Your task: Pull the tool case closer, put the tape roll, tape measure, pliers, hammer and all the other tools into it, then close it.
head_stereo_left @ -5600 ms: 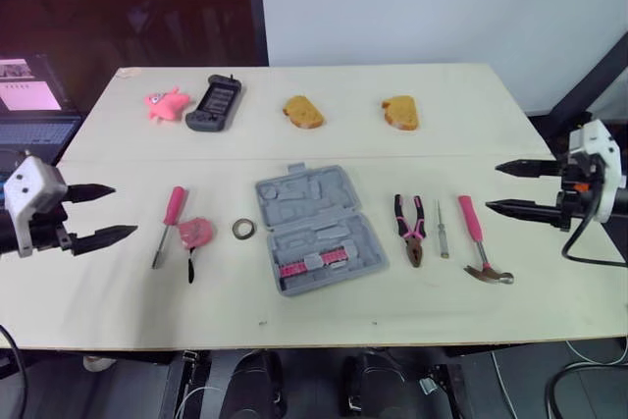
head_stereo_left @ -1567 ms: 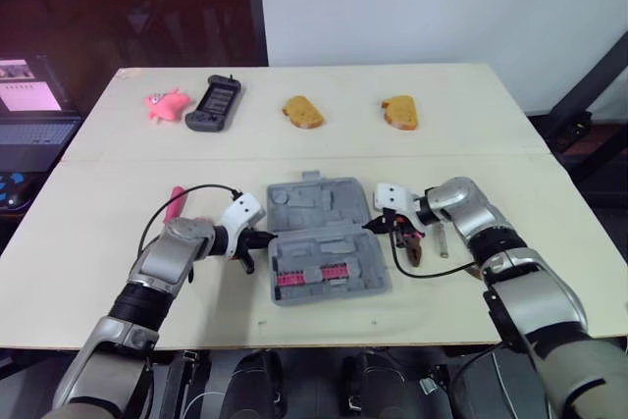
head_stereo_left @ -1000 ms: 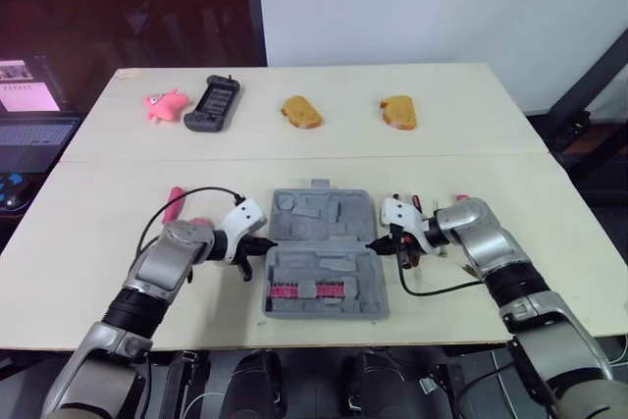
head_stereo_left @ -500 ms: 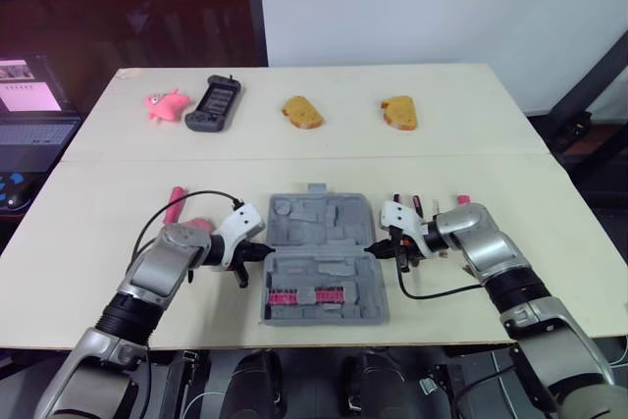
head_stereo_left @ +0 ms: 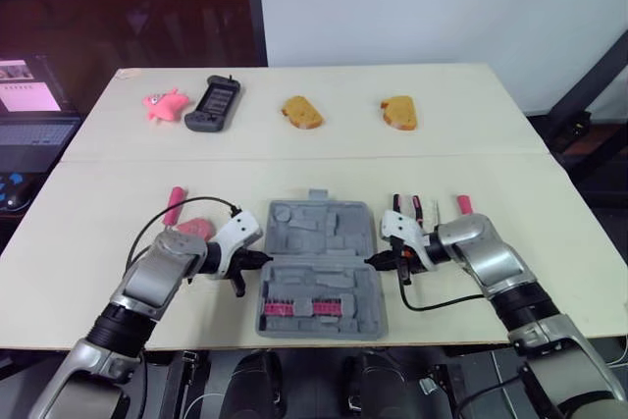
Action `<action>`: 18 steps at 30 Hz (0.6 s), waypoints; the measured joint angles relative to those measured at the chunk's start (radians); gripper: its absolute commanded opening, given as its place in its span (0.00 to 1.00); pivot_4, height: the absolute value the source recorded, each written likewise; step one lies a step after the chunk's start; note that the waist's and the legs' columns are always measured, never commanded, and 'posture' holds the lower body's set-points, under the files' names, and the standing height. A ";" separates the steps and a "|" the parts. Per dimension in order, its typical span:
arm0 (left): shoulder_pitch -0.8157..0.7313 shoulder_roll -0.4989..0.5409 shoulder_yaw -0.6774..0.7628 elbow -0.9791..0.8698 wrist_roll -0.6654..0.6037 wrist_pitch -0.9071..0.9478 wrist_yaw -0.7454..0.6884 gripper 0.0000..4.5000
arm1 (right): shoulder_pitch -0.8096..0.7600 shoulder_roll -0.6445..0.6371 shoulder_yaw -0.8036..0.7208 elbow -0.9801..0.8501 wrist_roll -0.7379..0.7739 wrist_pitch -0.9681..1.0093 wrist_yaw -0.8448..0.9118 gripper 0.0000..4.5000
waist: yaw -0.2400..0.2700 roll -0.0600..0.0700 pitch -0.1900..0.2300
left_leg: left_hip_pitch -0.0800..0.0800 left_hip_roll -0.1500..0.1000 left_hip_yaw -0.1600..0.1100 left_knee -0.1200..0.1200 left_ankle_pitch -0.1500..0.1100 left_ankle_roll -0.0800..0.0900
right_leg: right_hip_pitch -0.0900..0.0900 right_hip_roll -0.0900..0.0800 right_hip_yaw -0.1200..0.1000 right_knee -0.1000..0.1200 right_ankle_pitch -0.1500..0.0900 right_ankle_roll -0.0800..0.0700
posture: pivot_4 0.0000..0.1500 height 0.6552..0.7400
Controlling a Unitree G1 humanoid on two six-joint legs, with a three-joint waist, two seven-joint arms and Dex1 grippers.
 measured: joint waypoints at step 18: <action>0.155 0.048 0.040 -0.151 -0.069 0.044 0.034 0.00 | 0.112 -0.043 0.018 -0.185 0.066 0.141 -0.020 0.00 | 0.001 0.000 0.000 | 0.000 0.000 -0.003 0.000 -0.004 0.007 | 0.000 0.000 0.000 -0.001 0.000 0.000 | 1.00 0.75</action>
